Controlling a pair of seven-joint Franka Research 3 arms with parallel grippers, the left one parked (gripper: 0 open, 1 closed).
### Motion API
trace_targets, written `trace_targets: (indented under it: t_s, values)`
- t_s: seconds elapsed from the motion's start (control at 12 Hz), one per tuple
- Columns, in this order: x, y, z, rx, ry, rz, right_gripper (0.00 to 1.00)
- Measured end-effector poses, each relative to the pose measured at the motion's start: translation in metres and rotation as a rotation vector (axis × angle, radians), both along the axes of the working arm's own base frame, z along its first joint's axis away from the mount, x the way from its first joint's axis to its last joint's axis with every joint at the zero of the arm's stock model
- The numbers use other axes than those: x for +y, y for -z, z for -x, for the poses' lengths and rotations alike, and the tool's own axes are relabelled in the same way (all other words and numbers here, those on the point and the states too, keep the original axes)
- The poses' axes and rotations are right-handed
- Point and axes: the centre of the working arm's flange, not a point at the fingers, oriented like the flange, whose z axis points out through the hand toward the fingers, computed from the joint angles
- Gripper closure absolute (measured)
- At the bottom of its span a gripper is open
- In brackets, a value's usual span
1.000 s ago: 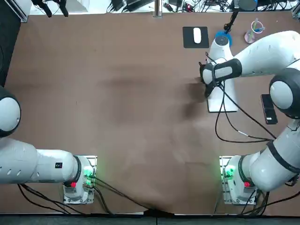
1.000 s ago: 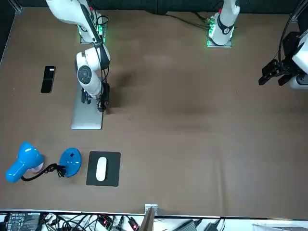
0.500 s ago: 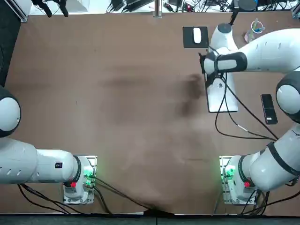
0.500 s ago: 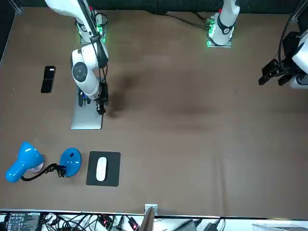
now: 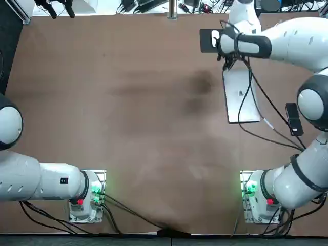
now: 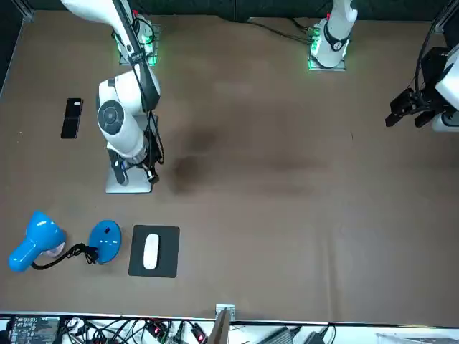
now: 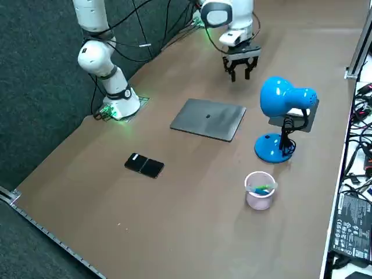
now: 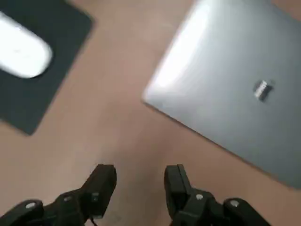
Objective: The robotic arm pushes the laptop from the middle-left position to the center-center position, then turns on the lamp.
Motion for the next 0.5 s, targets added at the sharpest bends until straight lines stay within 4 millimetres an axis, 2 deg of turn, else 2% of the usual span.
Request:
trace_targets:
  t_s: [0.08,0.42,0.5]
  values:
    - [0.004,-0.006,-0.01,-0.01,-0.083,0.003,0.35]
    - [0.005,-0.005,-0.032,-0.043,-0.471,0.138,0.83]
    - [0.003,-0.003,-0.036,-0.041,-0.572,0.179,0.84]
